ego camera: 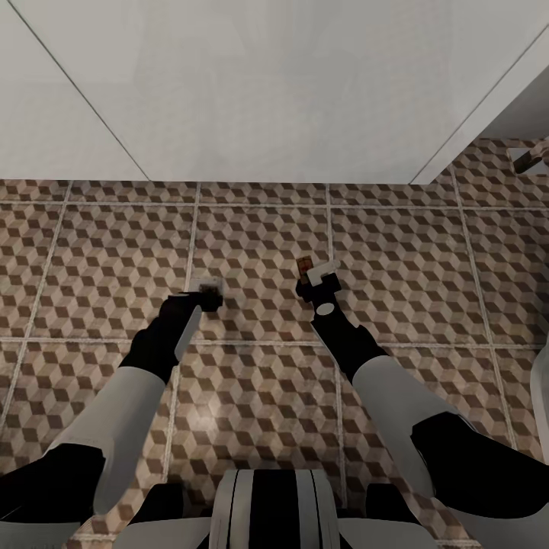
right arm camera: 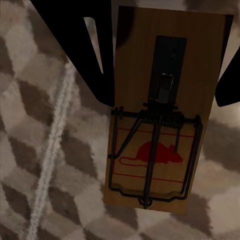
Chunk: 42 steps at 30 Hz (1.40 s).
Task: Take the four mousetraps from the cabinet in the bathroom and place them on the bathroom floor. Make sure all four end up on the same floor surface, and ensure that at least two of them are either under or directly next to the same bathroom sink.
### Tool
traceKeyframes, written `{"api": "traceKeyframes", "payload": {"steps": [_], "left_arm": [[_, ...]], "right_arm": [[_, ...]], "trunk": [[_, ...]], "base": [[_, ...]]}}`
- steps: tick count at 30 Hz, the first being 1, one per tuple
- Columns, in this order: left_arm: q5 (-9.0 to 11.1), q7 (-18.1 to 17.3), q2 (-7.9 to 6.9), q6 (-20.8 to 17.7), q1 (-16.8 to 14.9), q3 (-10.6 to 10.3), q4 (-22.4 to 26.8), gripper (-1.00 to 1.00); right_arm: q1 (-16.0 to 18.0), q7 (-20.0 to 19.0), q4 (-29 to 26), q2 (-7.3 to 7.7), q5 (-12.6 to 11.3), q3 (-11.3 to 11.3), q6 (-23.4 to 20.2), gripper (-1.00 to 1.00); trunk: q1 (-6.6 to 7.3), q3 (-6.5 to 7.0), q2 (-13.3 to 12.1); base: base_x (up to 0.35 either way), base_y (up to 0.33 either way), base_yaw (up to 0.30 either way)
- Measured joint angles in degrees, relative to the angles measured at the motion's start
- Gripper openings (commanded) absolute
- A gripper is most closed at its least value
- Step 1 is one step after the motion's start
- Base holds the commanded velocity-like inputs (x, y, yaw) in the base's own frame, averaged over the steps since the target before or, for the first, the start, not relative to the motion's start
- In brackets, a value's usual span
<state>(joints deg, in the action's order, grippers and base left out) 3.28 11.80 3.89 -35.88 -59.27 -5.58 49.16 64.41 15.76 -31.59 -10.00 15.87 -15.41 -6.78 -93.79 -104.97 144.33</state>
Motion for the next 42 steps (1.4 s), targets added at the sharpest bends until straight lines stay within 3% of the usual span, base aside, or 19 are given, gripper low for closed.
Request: {"api": "traceKeyframes", "payload": {"steps": [7,13,18,23,42], "left_arm": [[0.0,-0.1,-0.21,0.1,-0.6,0.0,-0.1,-1.00],[0.1,-0.4,-1.65,1.6,-0.7,-0.1,0.9,-1.00],[0.1,-3.2,-2.07,3.0,-0.7,-0.2,4.0,-1.00],[0.1,-3.8,-2.57,3.0,-0.7,-0.2,5.4,-1.00],[0.2,-3.8,-2.73,3.0,-0.7,-0.4,7.8,-1.00]], "right_arm": [[0.0,-0.1,0.0,0.00,0.0,-0.1,0.7,-1.00],[-0.1,-0.1,0.8,0.00,0.0,-0.1,2.7,-1.00],[-0.1,0.0,0.8,0.00,0.0,-0.1,2.9,-1.00],[-0.1,0.0,0.8,0.00,0.0,-0.1,3.2,-1.00],[-0.1,0.0,0.8,0.00,0.0,-0.1,3.2,-1.00]], "trunk": [[0.00,0.00,0.0],[0.00,0.00,0.0],[0.01,0.00,0.0],[0.02,0.00,0.0],[0.00,0.00,0.0]], "base": [[0.000,0.000,0.000],[0.000,0.000,0.000],[0.055,0.000,0.000],[0.181,0.000,0.000],[0.039,0.000,0.000]]}}
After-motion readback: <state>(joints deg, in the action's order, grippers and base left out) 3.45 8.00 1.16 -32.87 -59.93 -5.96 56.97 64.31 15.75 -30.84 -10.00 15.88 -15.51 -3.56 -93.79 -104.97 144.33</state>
